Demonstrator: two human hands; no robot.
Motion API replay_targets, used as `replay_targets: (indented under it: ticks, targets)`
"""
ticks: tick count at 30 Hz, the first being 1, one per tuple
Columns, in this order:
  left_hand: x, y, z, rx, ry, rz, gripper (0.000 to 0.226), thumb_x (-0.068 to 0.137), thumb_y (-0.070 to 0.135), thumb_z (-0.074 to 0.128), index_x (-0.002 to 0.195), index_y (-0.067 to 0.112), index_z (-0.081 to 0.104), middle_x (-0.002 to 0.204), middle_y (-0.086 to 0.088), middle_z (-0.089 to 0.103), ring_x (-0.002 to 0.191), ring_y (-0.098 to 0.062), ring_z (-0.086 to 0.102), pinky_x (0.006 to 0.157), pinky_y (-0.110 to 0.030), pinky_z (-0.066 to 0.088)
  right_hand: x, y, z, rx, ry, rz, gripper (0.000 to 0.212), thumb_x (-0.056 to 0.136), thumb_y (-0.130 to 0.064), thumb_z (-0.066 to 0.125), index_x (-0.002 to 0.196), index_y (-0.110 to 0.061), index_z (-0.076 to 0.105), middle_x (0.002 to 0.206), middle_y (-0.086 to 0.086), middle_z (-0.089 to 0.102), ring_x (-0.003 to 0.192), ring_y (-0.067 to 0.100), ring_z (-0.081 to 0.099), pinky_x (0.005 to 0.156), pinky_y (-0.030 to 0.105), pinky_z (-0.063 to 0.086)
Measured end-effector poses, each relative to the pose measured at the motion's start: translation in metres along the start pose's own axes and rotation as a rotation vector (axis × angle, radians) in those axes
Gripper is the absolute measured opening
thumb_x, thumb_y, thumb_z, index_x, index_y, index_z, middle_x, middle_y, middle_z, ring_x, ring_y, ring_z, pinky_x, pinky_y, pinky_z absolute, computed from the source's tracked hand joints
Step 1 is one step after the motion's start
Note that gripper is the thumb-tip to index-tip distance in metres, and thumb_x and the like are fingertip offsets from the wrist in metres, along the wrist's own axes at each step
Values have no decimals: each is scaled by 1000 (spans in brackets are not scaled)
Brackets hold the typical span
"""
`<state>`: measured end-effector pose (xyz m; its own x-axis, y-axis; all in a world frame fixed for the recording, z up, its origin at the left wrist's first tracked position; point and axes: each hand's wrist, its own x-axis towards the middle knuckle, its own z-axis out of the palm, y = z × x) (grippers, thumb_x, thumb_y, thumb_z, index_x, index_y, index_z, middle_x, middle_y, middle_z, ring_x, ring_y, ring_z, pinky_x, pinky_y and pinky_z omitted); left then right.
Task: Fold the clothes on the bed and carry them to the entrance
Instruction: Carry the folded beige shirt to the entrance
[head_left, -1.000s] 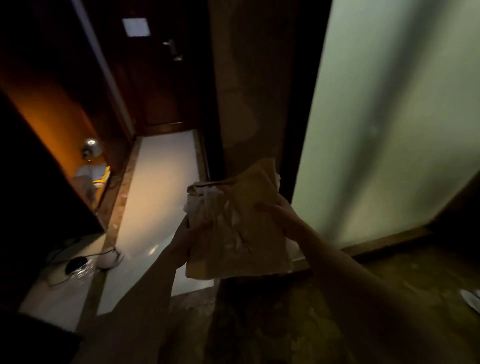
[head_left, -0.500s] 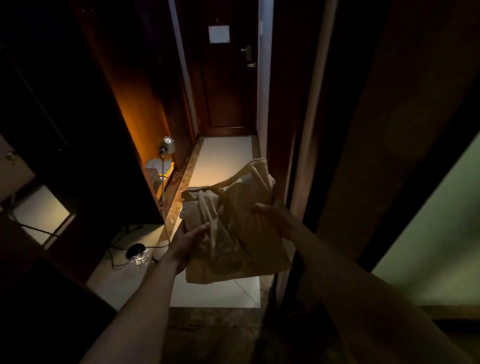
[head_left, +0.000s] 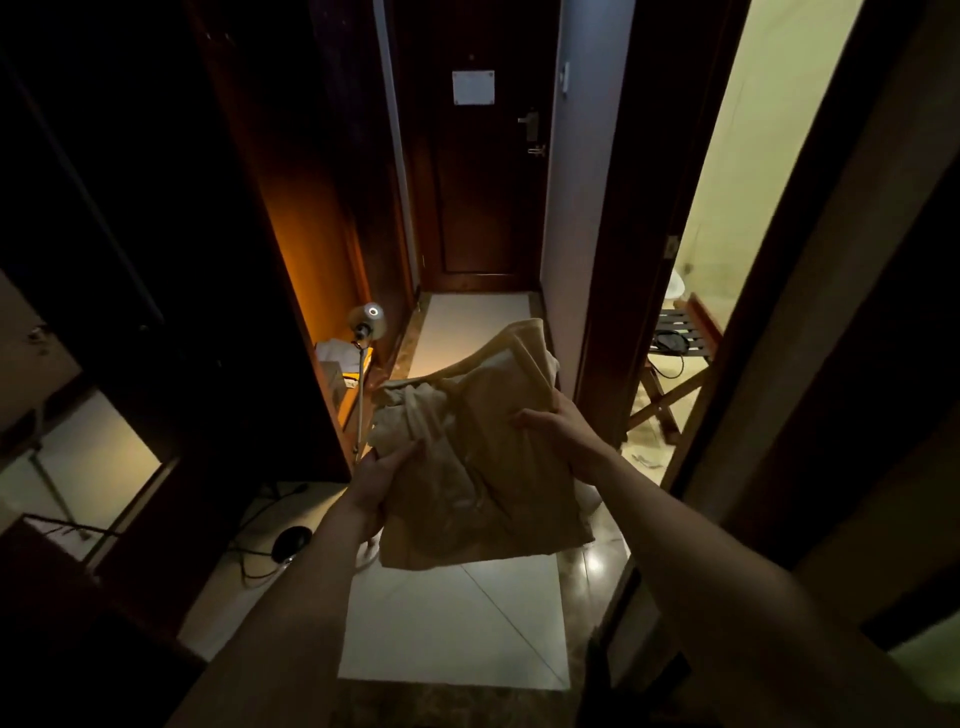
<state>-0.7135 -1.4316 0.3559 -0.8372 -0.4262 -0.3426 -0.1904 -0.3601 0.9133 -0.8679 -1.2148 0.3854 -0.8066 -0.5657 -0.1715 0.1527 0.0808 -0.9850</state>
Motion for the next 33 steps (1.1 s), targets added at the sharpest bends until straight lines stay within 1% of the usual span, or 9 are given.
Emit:
replay_targets:
  ticks: [2,4,10,13,16,22,26,30,33]
  targets:
    - [23,8,-2,-12,5,-26,95,45,50,92,128,18,59,119,-11,67,107,-32,64,90,-46,54,23,-2,-2,-4,-19,-2,70,78,-27,78,138,-19,44,128,9,57,114,27,60,98,48,52]
    - [45,17,-1,-13,17,-33,77,58,43,85,126,16,59,118,-12,67,106,-31,64,86,-43,54,51,-5,-4,-7,-40,-19,64,81,-24,76,137,-19,45,127,9,57,113,27,60,97,47,52]
    - [117,45,9,11,49,-2,41,71,32,82,107,18,66,104,-11,71,97,-30,67,81,-41,55,136,-18,-11,0,-65,-48,62,81,-25,76,135,-19,48,124,8,59,111,26,62,94,45,54]
    - [154,62,11,-16,57,-3,68,56,34,92,116,19,65,108,-13,72,101,-35,68,91,-55,52,179,-23,-19,17,-74,-28,68,74,-32,80,134,-18,49,125,11,60,111,28,63,95,48,53]
    - [191,71,12,-32,87,8,84,49,35,95,125,23,60,113,-13,71,102,-36,68,90,-60,51,218,-27,-25,31,-70,-17,59,79,-26,78,131,-16,51,124,13,61,108,27,65,93,45,55]
    - [254,85,11,-35,116,5,76,56,33,93,123,30,57,114,-9,71,101,-33,69,90,-58,52,282,-36,-27,-1,-76,38,53,84,-27,73,130,-15,50,120,9,61,107,24,63,87,37,56]
    - [303,97,5,-45,142,4,82,56,35,93,127,33,51,120,-6,67,105,-32,67,91,-56,52,336,-39,-27,-7,-67,51,57,81,-27,76,130,-15,50,120,11,61,108,26,63,94,43,54]
    - [368,118,-2,-50,117,32,54,71,24,85,115,33,54,114,-6,69,101,-31,68,88,-51,54,399,-48,-22,-16,-50,43,65,73,-33,79,129,-17,51,121,11,61,108,27,64,95,47,54]
    - [423,140,-14,-22,72,44,75,66,32,88,131,29,50,119,-5,67,103,-28,67,85,-45,55,448,-61,-15,-9,-32,23,59,78,-26,78,130,-16,51,121,12,62,107,27,65,92,45,56]
